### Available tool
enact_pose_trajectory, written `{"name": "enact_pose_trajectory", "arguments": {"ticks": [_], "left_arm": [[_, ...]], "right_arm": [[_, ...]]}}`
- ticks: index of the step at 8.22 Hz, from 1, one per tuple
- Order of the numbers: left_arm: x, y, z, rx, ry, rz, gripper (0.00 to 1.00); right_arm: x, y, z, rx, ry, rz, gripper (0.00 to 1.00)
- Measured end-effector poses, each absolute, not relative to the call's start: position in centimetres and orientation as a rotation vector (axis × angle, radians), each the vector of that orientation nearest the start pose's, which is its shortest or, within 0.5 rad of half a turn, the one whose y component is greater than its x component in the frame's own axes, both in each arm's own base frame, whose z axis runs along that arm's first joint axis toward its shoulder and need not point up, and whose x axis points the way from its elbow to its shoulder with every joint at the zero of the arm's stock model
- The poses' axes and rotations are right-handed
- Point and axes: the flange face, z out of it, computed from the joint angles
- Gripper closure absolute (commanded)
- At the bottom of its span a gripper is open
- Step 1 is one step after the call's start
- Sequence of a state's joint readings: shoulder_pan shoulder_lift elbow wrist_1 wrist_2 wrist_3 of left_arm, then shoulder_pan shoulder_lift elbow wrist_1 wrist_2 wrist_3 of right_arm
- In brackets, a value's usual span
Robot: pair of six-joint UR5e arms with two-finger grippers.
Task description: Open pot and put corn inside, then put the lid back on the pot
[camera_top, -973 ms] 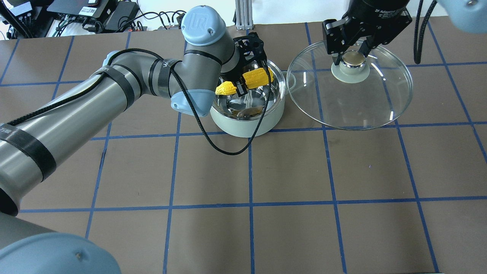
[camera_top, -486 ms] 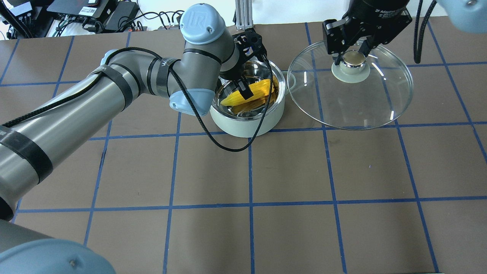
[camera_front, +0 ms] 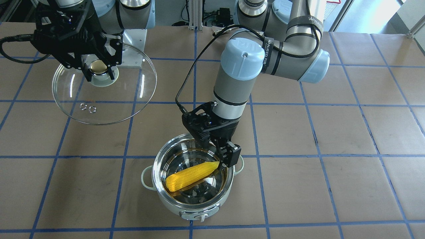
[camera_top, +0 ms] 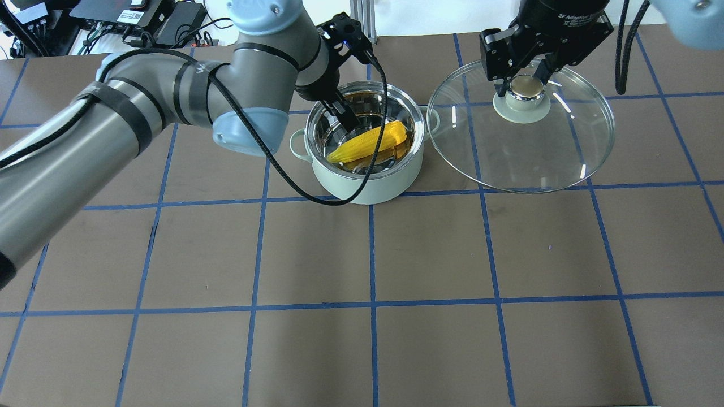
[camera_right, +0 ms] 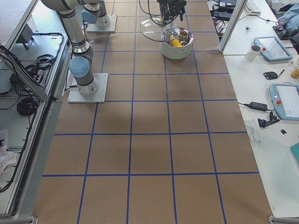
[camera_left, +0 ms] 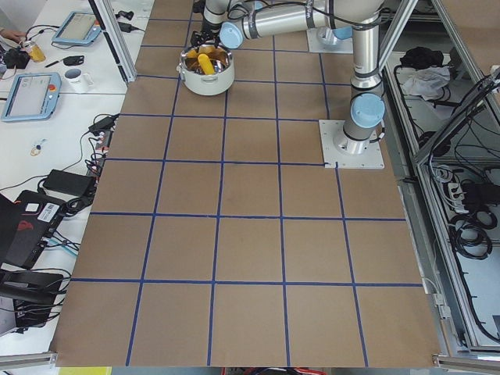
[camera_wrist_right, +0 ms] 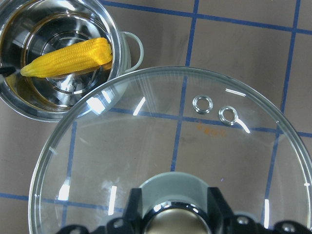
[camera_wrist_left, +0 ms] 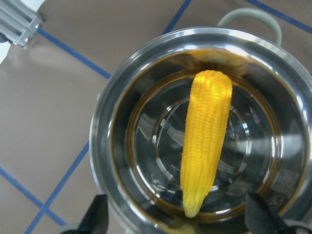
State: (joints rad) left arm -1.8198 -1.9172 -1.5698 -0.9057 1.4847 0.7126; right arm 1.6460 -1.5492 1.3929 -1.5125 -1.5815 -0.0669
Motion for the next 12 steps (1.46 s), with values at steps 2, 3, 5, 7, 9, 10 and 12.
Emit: {"name": "enact_pose_trajectory", "arguments": {"ticks": [2,3,5,7,9,10,12], "left_arm": [[-24.1,-59.1,40.1,1.271,2.864,-0.501,0.00],[-21.8,-59.2,41.6,1.146,2.929,-0.521,0.00],[-19.1,-59.0,43.3,0.929,3.022,-0.514,0.00],[-17.7,-57.8,44.0,0.651,3.074,-0.390,0.00],[-16.8,-55.1,46.6,0.388,3.107,-0.313,0.00],[-16.5,-53.6,48.0,0.271,3.121,-0.289,0.00],[-16.0,-51.2,49.8,0.160,3.126,-0.264,0.00]], "right_arm": [[17.0,-49.4,55.9,-0.223,3.140,-0.153,0.64],[17.0,-49.4,55.9,-0.223,3.140,-0.153,0.64],[17.1,-49.5,55.9,-0.224,3.139,-0.159,0.66],[17.7,-50.9,55.4,-0.225,3.131,-0.236,0.67],[20.5,-53.7,52.9,-0.232,3.105,-0.312,0.68],[23.8,-55.0,50.8,-0.211,3.085,-0.354,0.68],[30.8,-56.4,46.2,-0.136,3.050,-0.406,0.68]]}}
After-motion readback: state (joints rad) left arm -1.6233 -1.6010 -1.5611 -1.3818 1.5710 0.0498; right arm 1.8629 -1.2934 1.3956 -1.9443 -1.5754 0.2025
